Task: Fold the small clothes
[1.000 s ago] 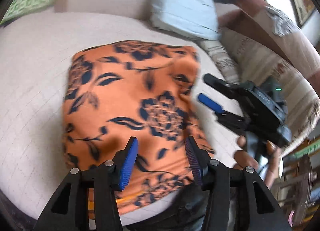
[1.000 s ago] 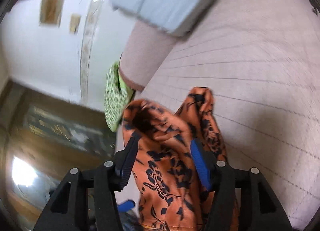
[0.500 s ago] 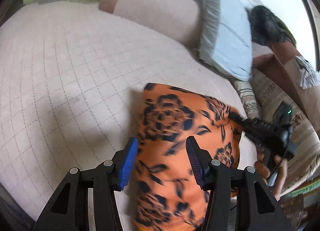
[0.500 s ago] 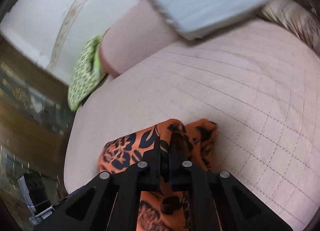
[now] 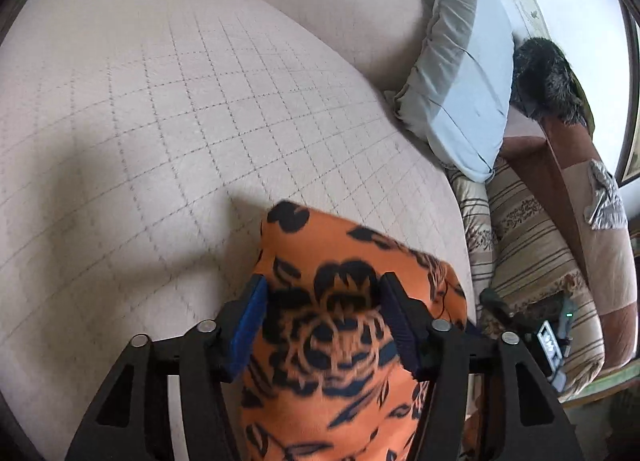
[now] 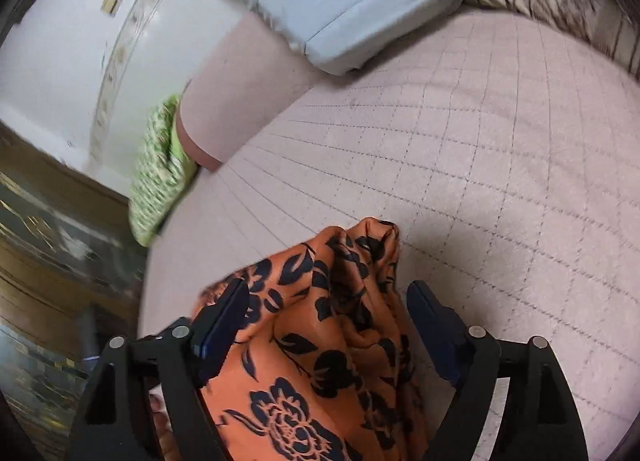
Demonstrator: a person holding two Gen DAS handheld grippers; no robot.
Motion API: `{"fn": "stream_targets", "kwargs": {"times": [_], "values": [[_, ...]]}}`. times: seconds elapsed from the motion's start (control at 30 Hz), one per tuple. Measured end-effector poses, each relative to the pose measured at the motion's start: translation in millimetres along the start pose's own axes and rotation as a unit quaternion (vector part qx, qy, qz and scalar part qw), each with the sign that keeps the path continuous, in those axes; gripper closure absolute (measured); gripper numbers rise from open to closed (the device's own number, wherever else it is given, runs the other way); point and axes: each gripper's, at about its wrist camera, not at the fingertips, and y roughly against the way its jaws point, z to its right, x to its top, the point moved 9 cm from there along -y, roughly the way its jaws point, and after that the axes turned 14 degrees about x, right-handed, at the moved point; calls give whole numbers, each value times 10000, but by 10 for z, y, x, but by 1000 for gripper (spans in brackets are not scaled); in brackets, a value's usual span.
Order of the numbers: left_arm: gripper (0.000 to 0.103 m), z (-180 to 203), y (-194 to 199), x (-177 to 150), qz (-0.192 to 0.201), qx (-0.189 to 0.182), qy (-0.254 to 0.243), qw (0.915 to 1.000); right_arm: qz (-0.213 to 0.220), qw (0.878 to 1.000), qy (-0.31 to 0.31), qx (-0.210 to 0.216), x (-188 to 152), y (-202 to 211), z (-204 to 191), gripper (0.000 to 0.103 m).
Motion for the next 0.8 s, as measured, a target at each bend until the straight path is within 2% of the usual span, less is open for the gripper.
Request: {"fn": "stream_targets", "kwargs": {"times": [0.07,0.13,0.17,0.2,0.23,0.3,0.33,0.4,0.43,0.47,0.53,0.6,0.63,0.67,0.7,0.73,0.8], "values": [[41,-24,-103,86,-44,-75,99,9999,-236,9994,-239,96,57,-192,124,19],[40,-41,-330,125,-189,-39,115,9997,-557,9976,-416,-53,70,-405,270,25],[41,-60,-417,127,-309,-40,133,9994,-675,9961,-533,-187,77,-510,360,39],[45,-67,-485,139,-340,-35,129,9993,-763,9949,-643,-146,75,-591,399,61],[56,-81,-521,146,-308,63,52,9995,-911,9927,-790,73,35,-692,416,66],[68,-52,-514,173,-248,106,-92,9996,-885,9931,-768,30,-3,-686,453,78],[75,-29,-446,202,-234,-99,-16,9997,-871,9937,-702,31,3,-666,434,83],[79,56,-186,296,-90,-812,134,9966,-655,9960,-588,168,56,-560,321,89],[79,85,-96,349,36,-879,65,9961,-508,9976,-381,270,96,-479,199,90],[79,106,-17,430,242,-770,-55,9967,-394,9983,-218,370,135,-408,91,90],[78,111,-53,553,318,-601,-211,9975,-243,9987,57,441,217,-437,-82,90],[75,0,-360,643,111,-170,-282,9994,-334,9992,206,64,206,-586,-17,89],[69,-115,-545,632,-62,81,-136,9999,-418,9985,312,-183,180,-656,46,86],[57,-262,-680,602,-96,267,140,9995,-574,9951,445,-668,129,-742,179,68],[54,-281,-631,572,-33,186,238,9995,-595,9936,362,-886,96,-765,280,56],[54,-257,-495,527,62,64,207,9997,-536,9951,228,-799,97,-732,289,56],[53,-212,-123,419,412,11,71,9991,-266,9993,123,-222,105,-493,114,53]]}}
